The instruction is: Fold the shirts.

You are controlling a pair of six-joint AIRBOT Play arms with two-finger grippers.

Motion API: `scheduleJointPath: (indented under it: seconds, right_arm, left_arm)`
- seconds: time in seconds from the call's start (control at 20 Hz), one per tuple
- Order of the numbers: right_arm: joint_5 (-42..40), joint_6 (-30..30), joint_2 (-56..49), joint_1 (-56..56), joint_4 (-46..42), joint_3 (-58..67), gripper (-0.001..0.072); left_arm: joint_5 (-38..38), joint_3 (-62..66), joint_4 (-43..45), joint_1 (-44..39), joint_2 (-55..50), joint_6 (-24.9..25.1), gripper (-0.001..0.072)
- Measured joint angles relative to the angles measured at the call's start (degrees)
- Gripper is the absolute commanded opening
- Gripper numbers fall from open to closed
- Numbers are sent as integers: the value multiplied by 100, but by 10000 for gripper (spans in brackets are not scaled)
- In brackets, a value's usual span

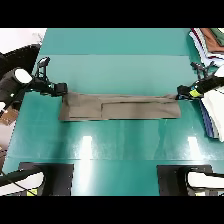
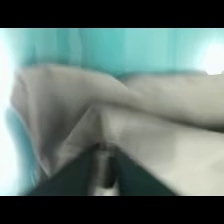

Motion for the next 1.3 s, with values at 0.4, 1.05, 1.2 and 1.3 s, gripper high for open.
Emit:
scheduleJointPath:
  seconds: [0.4,1.05,1.2,1.3]
  right_arm:
    - [474,-732,-608,-787,1187,518,590]
    - [656,-1591,-1231,-1644,2402,-883,257]
    - [584,-1788,-1298,-1377,2382,-809,17]
    - [627,-1873,-1250,-1250,2330,-595,17]
  left_arm:
    - [-688,468,-17,2,-289,136,25]
    - [-741,560,-914,-977,-332,94,24]
    - [-297,560,-973,-1429,-444,-72,24]
    - [11,584,-1082,-1720,-605,-140,23]
